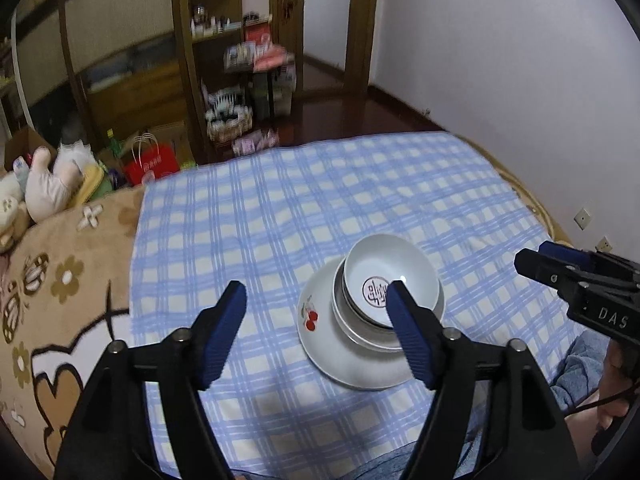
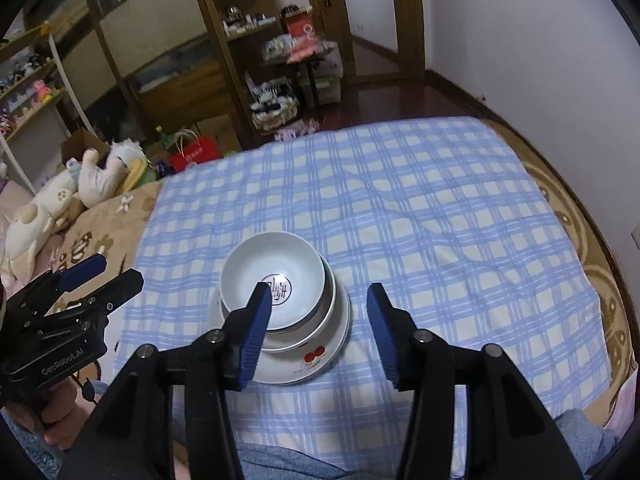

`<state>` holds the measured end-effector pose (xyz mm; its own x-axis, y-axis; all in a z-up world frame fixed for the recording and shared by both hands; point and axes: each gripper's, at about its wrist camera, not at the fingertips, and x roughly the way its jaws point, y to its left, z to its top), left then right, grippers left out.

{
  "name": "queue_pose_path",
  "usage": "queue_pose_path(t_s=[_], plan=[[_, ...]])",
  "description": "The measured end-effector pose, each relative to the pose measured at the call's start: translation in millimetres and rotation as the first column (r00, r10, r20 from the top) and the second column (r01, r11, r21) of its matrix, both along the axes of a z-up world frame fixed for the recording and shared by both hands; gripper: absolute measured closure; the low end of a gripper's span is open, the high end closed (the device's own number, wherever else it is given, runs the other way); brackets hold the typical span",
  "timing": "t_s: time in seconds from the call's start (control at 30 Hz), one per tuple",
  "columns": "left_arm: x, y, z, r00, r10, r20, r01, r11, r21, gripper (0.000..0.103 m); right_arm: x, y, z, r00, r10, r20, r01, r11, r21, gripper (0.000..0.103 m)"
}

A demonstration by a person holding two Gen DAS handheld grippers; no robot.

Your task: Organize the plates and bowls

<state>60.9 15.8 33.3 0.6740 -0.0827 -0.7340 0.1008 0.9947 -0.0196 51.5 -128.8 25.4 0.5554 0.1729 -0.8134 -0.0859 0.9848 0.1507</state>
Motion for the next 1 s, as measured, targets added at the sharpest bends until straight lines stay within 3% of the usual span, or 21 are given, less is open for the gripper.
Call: queue_pose_path(t_s=[0.13,0.33,0.6,0.73,1.0], plan=[[-21,-4,16,0.997,0.005,0.073,-0.007,0.999,0.031,0.013,-20,-9,14,0.998,0.001,0.061,-0.002,1.0,0.003,0.034],[-53,-7,36,0.979,0.015,0.205,-0.03,0.997,0.074,0.004,-51,-20,29,0.983,-0.006,0.183,0.01,1.0,-0.021,0.018],[-78,-21,37,0.94,0.017,0.34,-0.065,0.989,0.131,0.003,-76,-28,35,0.956,-0.021,0.292,0.033,0.999,-0.036,0.001],[-78,-19,24,0.942,0.024,0.334,-0.056,0.995,0.086,0.003,-86,-29,33,0.927,-0.03,0.375,0.058,0.996,-0.064,0.0],[-72,-5,-3,0.951,0.053,0.306,-0.055,0.998,0.001,0.003,-78,-41,17,0.922,-0.098,0.374,0.133,0.989,-0.07,0.0]])
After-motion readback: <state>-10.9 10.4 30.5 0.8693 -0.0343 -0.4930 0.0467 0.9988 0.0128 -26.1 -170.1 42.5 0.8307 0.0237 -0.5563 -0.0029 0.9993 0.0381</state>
